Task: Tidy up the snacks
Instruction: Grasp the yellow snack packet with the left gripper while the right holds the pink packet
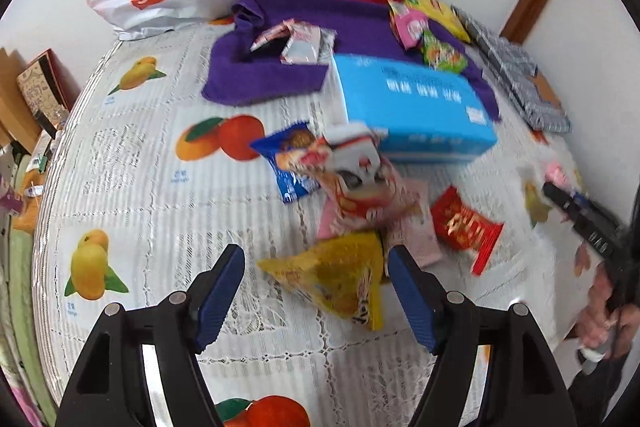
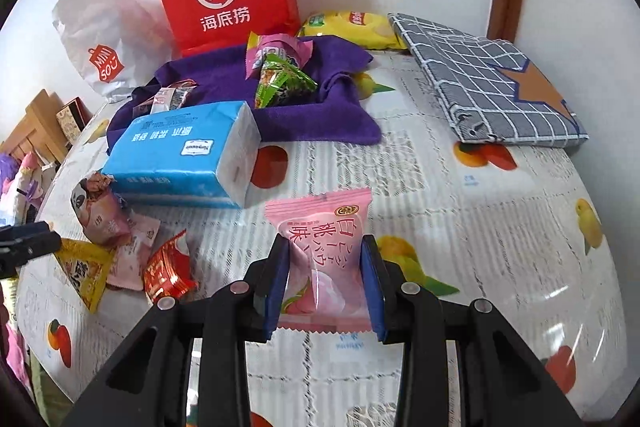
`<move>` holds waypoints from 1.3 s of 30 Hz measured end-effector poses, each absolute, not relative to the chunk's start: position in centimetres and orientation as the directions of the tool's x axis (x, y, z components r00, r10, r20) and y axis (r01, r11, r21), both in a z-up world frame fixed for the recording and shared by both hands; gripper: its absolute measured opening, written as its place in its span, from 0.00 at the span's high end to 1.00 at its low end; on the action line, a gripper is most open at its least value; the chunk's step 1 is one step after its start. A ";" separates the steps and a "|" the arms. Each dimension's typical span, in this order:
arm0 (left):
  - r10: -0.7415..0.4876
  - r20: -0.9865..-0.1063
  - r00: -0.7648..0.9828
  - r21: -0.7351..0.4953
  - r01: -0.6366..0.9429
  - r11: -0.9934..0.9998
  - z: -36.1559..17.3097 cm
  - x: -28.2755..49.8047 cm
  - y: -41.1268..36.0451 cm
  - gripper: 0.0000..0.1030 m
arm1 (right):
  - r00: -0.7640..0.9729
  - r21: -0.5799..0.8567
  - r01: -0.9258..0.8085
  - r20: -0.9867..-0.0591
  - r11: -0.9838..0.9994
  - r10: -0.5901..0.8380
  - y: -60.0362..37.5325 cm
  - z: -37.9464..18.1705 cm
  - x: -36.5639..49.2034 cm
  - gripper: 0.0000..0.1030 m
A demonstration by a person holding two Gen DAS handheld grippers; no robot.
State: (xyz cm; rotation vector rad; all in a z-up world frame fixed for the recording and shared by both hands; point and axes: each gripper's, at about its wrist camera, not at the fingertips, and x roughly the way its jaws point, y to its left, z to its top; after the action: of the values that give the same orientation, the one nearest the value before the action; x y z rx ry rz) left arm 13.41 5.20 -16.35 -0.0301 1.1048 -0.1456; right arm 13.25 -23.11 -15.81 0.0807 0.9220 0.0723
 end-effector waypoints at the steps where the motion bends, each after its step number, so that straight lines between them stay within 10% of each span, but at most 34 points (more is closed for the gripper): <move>1: -0.124 -0.891 0.436 -0.086 0.106 0.991 -16.6 13.4 5.0 0.29 | 0.602 0.100 -0.024 -0.793 0.995 0.094 -23.3 -15.8 13.1 0.66; 39: -0.138 -0.877 0.460 -0.107 0.093 0.990 -17.4 12.1 6.3 0.48 | 0.597 0.078 -0.037 -0.798 0.996 0.085 -22.3 -15.1 12.1 0.66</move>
State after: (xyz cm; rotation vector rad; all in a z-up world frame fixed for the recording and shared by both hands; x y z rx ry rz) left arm 12.08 6.32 -17.38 -0.0463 1.0832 -0.1421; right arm 12.14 -22.31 -15.11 0.0548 0.9281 0.0710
